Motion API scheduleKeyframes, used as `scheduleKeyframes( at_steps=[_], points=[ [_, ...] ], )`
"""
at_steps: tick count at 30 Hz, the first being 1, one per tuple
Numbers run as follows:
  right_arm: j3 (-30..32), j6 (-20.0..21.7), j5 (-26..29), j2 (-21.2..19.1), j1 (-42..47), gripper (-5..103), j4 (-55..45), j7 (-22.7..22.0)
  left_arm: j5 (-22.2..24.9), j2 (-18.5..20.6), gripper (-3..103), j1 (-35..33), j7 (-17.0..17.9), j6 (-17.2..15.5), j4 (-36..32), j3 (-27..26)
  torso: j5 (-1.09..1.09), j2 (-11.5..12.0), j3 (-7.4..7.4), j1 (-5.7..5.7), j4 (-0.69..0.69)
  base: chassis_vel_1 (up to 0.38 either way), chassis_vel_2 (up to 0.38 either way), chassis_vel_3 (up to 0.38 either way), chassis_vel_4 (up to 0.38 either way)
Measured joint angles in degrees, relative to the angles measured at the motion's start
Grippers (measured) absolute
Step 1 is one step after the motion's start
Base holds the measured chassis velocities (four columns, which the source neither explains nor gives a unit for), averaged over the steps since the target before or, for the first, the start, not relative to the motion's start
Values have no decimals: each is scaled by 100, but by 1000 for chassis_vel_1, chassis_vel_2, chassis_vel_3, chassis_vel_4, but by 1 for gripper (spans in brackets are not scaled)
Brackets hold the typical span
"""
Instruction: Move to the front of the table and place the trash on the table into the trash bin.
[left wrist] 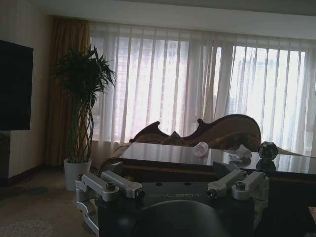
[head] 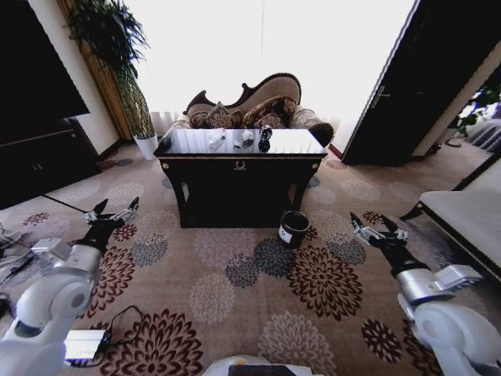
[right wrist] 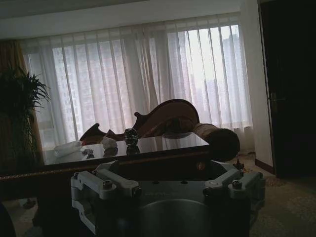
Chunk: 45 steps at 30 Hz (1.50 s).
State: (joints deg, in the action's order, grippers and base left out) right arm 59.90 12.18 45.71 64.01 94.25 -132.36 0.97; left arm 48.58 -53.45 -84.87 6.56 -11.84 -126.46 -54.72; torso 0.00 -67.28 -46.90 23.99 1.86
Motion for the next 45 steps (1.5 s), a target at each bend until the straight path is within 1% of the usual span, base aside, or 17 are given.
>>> scheduleKeyframes(
  at_steps=[21, 31, 36, 45],
  points=[
    [-1, 19, 24, 47, 46, 100, -39, -14, -1, -39, 100, 0, 4, -14, -22, 12, 0, 0, 0, 0, 0, 0, 0, 0, 0],
    [-2, 19, 32, 64, 79, 100, -51, -18, -1, -54, 100, -1, 5, -19, -31, 24, 0, 0, 0, -1, 0, -80, 79, 66, -85],
    [-13, 19, 33, 78, 90, 100, -66, -20, -1, -58, 100, -13, 5, -19, -36, 18, 0, 0, 0, 0, 1, -133, 118, 124, -141],
    [-21, 19, 34, 83, 100, 100, -71, -20, 2, -33, 100, 3, 5, -20, -36, 38, 0, 0, -1, 0, 0, -116, 136, 129, -127]
  ],
)
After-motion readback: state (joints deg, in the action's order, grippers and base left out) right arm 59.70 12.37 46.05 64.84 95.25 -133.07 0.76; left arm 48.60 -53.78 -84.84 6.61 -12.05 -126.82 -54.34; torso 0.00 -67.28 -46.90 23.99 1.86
